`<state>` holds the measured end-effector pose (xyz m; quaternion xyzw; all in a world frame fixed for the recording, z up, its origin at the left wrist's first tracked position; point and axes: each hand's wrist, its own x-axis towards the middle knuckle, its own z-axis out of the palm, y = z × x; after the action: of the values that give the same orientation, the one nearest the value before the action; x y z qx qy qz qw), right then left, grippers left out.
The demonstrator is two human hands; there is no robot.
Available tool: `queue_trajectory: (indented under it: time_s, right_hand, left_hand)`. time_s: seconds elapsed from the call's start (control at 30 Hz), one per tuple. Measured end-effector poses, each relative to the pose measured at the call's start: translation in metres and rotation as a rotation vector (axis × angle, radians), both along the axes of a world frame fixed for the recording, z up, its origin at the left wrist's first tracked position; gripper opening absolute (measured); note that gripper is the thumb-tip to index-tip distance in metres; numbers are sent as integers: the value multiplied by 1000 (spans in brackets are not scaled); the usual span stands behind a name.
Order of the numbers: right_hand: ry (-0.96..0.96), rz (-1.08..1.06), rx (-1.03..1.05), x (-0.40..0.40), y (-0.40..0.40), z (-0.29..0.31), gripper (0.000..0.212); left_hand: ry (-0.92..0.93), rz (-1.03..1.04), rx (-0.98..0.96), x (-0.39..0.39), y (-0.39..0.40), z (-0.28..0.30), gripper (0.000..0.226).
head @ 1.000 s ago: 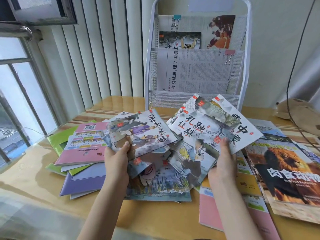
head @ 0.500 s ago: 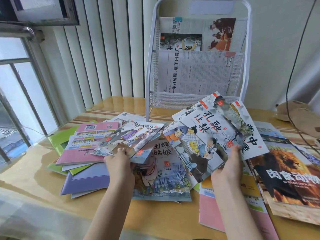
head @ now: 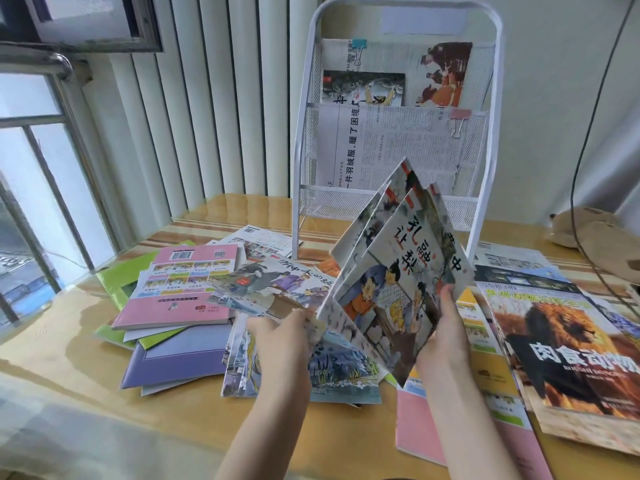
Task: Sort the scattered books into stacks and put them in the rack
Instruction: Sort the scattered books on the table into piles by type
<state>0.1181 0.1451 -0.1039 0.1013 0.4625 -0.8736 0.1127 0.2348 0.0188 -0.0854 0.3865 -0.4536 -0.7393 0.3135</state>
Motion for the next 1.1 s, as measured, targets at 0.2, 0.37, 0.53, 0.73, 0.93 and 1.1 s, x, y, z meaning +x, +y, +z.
queue_trajectory:
  time_s: [0.2,0.37,0.53,0.73,0.93,1.1]
  right_hand:
    - [37,-130,182,0,-7,-4,47]
    - [166,-99,400,2,-12,0,22]
    - [299,-45,558,-1,-19,3,21]
    - [386,181,912,-9,-29,11,25]
    - [529,317,1070,11,-49,4,69]
    - [627,269,1145,28,-70,-1,56]
  left_hand:
    - [52,-92,-216,14,20,3,31]
    - [-45,-169,-46,26,10,-2,13]
    - [-42,-453,175,54,1,2,36]
    - [-341,-709,-351,89,-26,15,65]
    - [-437,-181,-778,68,-79,6,47]
    - [-393,-357,-619,54,-87,-9,38]
